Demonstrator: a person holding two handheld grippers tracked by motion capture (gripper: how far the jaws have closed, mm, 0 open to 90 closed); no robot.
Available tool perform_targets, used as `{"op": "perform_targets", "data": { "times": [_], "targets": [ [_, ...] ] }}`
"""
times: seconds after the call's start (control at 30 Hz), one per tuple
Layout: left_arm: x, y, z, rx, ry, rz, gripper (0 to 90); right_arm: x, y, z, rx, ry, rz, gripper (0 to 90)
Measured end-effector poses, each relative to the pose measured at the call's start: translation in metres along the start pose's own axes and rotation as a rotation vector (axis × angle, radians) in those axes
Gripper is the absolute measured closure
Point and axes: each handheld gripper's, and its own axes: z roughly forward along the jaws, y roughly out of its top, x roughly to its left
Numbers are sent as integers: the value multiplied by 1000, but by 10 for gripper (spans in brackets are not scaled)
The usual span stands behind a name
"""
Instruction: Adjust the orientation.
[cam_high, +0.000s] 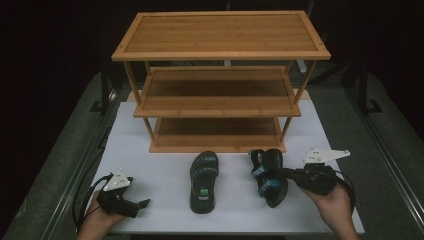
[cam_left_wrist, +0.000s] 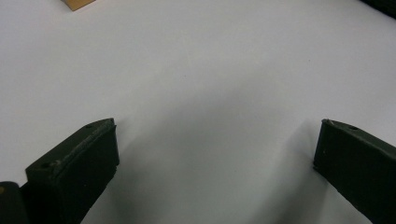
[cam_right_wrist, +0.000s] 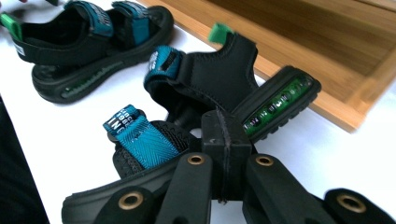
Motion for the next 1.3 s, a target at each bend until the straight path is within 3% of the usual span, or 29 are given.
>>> {"op": "perform_targets", "data": {
  "times": [0.37, 0.47, 0.5, 0.57, 0.67, 0.9, 0.93, 1.07, 1.17, 1.3],
  "targets": [
    [0, 0, 0, 1, 0, -1, 0, -18, -27, -10, 13, -26, 67, 897],
    [0, 0, 0, 1, 0, -2, 0, -26, -38, -8, 14, -12, 106, 897],
    [0, 0, 0, 0, 0, -2, 0, -28, -40, -6, 21, 12, 117, 897],
    [0, 0, 0, 0, 0, -2, 0, -29, -46, 2, 70, -5, 114, 897],
    [0, 0, 0, 1, 0, -2, 0, -36, -54, 5, 39, 49, 167, 897],
    [0, 0, 0, 0, 0, -1, 0, -30, -52, -3, 46, 8, 135, 892],
    [0, 0, 0, 0, 0, -2, 0, -29, -53, -9, 42, -8, 132, 843],
    [0, 0, 0, 0, 0, -2, 0, -27, -53, -28, -1, -30, 129, 796],
    [0, 0, 0, 0, 0, -2, 0, -25, -48, -38, 3, -50, 101, 762],
    [0, 0, 0, 0, 0, -1, 0, -23, -35, -48, -45, -46, 69, 734]
  ]
}}
